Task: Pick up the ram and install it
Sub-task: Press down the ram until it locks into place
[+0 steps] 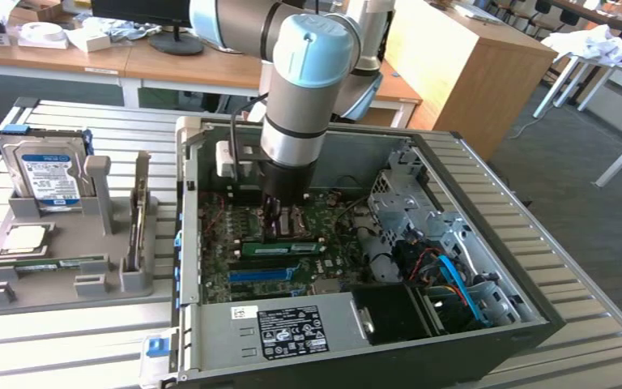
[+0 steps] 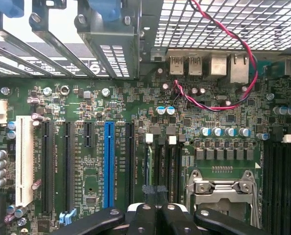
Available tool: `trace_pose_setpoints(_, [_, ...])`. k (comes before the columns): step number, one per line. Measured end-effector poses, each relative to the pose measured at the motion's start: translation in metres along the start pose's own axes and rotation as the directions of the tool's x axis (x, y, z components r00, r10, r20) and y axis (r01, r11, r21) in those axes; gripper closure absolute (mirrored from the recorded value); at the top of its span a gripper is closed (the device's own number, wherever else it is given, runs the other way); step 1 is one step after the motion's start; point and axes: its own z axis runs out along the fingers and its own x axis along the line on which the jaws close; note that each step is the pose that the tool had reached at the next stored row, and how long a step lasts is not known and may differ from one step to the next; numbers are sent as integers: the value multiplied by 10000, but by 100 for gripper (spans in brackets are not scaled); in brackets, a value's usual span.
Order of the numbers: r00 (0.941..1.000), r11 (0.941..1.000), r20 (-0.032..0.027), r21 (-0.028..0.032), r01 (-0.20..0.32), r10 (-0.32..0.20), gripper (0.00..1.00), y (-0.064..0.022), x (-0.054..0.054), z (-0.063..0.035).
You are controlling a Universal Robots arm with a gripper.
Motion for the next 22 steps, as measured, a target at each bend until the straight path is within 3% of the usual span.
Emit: trace_pose_setpoints(22, [10000,10000,-6,-3,-1,1,90,1,3,46])
